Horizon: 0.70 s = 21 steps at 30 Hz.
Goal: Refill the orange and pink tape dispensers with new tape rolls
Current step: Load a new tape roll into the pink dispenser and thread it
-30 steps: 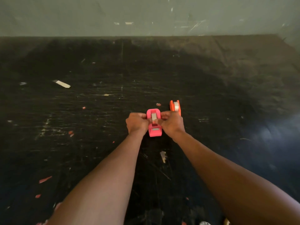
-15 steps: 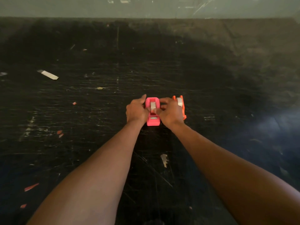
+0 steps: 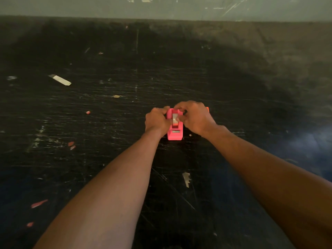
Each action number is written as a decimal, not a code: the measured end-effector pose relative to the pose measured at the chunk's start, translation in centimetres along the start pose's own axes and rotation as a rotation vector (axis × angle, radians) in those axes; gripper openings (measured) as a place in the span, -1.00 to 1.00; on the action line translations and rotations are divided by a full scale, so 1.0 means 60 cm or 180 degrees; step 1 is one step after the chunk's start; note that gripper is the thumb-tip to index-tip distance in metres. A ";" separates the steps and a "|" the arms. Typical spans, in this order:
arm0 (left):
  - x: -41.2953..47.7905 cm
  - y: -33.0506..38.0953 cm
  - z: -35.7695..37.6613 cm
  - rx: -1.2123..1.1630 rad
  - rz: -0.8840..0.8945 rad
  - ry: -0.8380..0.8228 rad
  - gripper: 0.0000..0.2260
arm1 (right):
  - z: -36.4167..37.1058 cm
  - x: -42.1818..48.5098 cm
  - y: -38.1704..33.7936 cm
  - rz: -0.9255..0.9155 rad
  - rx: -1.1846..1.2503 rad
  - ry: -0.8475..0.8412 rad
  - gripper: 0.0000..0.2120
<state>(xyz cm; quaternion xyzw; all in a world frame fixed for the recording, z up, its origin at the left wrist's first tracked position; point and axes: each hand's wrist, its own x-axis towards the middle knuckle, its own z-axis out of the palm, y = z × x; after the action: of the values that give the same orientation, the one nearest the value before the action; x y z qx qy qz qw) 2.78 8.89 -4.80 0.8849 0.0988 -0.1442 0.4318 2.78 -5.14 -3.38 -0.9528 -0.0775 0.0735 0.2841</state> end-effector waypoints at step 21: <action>-0.018 0.005 0.005 0.0212 0.0144 0.0149 -0.57 | 0.022 0.006 -0.042 0.1740 0.1066 0.0631 -0.92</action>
<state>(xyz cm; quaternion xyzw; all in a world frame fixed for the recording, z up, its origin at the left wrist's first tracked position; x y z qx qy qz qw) 1.80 8.42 -4.40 0.9039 0.0839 -0.1169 0.4029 2.60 -2.32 -3.09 -0.8809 0.2222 0.0657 0.4127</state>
